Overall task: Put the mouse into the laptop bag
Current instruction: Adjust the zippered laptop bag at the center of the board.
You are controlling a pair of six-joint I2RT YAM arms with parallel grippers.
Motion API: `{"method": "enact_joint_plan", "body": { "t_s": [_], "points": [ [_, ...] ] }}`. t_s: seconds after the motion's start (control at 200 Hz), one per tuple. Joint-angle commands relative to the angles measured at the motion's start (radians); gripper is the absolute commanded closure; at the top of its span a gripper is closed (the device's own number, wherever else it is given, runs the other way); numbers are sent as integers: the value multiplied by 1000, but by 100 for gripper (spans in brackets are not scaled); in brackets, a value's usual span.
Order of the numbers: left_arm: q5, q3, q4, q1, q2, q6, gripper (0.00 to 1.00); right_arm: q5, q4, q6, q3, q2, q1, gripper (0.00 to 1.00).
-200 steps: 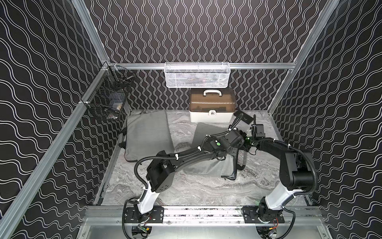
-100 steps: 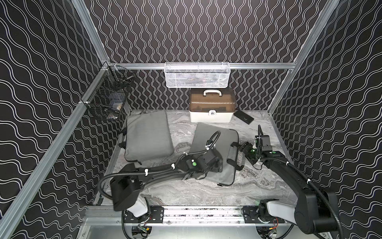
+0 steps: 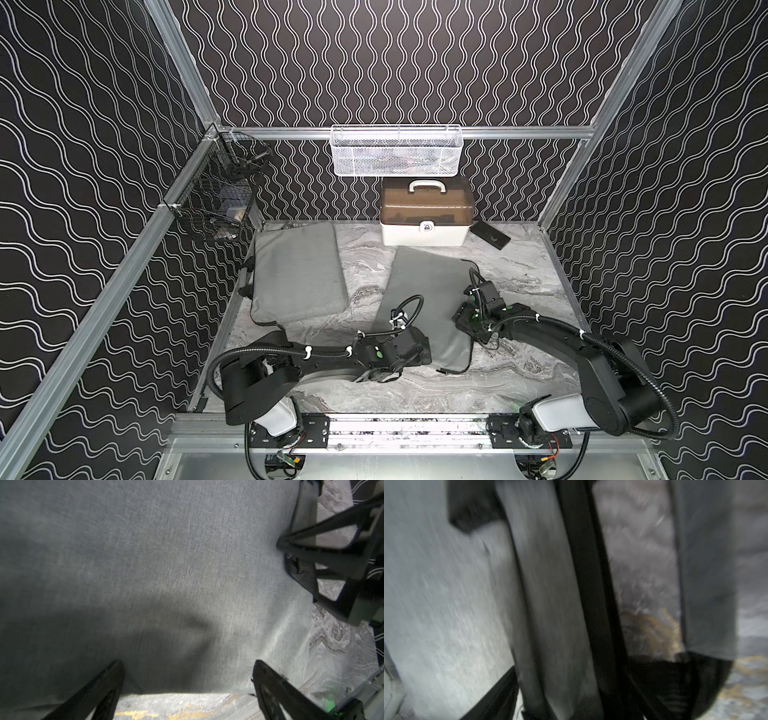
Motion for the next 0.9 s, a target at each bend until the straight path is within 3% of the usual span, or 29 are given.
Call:
{"method": "enact_joint_plan", "body": {
  "t_s": [0.0, 0.14, 0.305, 0.435, 0.56, 0.73, 0.896],
  "points": [
    [36, -7, 35, 16, 28, -84, 1, 26, 41, 75, 3, 2, 57, 36],
    [-25, -26, -23, 26, -19, -125, 1, 61, 44, 118, 32, 30, 117, 60],
    [-163, -84, -189, 26, -208, -225, 1, 50, 117, 206, 32, 88, 134, 64],
    [-165, -242, -134, 16, -335, -335, 1, 57, 142, 229, 61, 121, 166, 60],
    [-119, -337, 29, 9, -318, -366, 1, 62, 82, 199, 119, 145, 194, 50],
    [-128, -189, -18, 39, -196, -267, 1, 149, -50, 169, 82, 17, 204, 16],
    [-79, -132, 78, 78, -71, -248, 1, 202, -163, 173, -9, -192, 213, 11]
  ]
}}
